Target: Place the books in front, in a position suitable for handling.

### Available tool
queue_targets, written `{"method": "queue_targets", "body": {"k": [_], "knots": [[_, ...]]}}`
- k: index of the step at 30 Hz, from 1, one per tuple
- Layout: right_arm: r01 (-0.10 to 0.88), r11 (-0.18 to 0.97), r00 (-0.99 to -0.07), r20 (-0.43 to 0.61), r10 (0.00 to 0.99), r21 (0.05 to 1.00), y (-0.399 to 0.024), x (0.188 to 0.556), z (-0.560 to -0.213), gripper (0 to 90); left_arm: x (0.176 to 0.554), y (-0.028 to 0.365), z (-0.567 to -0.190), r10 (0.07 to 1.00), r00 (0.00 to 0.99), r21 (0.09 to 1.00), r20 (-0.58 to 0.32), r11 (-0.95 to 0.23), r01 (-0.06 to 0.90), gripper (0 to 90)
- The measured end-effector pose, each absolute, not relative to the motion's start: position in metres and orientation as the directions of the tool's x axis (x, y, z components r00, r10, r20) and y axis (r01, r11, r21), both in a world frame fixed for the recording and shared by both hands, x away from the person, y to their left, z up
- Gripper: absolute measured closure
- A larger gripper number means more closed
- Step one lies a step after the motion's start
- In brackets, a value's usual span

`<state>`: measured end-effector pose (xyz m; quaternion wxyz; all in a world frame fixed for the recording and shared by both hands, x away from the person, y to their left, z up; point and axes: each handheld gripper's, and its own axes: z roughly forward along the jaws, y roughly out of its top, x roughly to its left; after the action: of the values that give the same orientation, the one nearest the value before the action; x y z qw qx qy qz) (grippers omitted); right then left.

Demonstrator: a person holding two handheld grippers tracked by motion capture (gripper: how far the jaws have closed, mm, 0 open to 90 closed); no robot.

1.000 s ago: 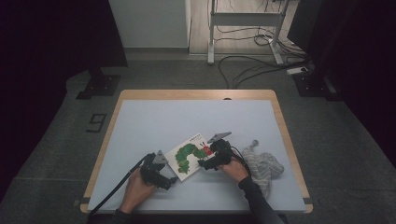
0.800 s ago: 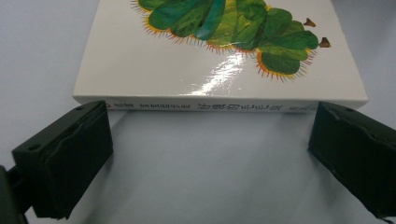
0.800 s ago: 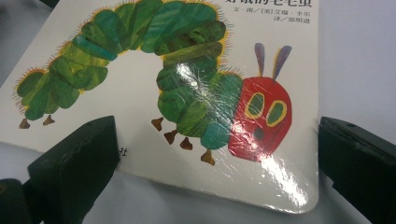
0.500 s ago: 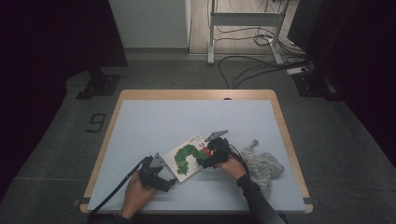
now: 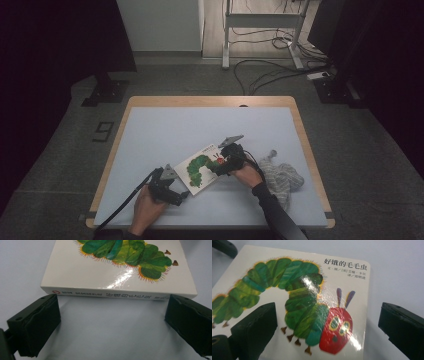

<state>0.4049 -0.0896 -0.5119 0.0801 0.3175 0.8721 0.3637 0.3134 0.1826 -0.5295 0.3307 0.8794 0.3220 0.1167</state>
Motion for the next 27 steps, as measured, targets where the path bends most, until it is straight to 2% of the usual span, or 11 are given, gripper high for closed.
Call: {"method": "queue_targets", "body": {"k": [5, 11, 27], "knots": [[0.462, 0.554, -0.788, 0.035, 0.614, 0.693, -0.111, 0.386, -0.489, 1.9, 0.313, 0.183, -0.530, 0.644, 0.765, 0.657, -0.008, -0.573, 0.489, 0.0], [0.466, 0.554, -0.762, -0.004, 0.647, 0.690, -0.144, 0.371, -0.472, 1.4, 0.313, 0.183, -0.530, 0.644, 0.765, 0.657, -0.009, -0.573, 0.489, 0.0], [0.508, 0.534, -0.697, -0.042, 0.716, 0.676, -0.209, 0.338, -0.466, 0.0, 0.308, 0.199, -0.528, 0.657, 0.754, 0.649, -0.003, -0.573, 0.501, 0.0]]}}
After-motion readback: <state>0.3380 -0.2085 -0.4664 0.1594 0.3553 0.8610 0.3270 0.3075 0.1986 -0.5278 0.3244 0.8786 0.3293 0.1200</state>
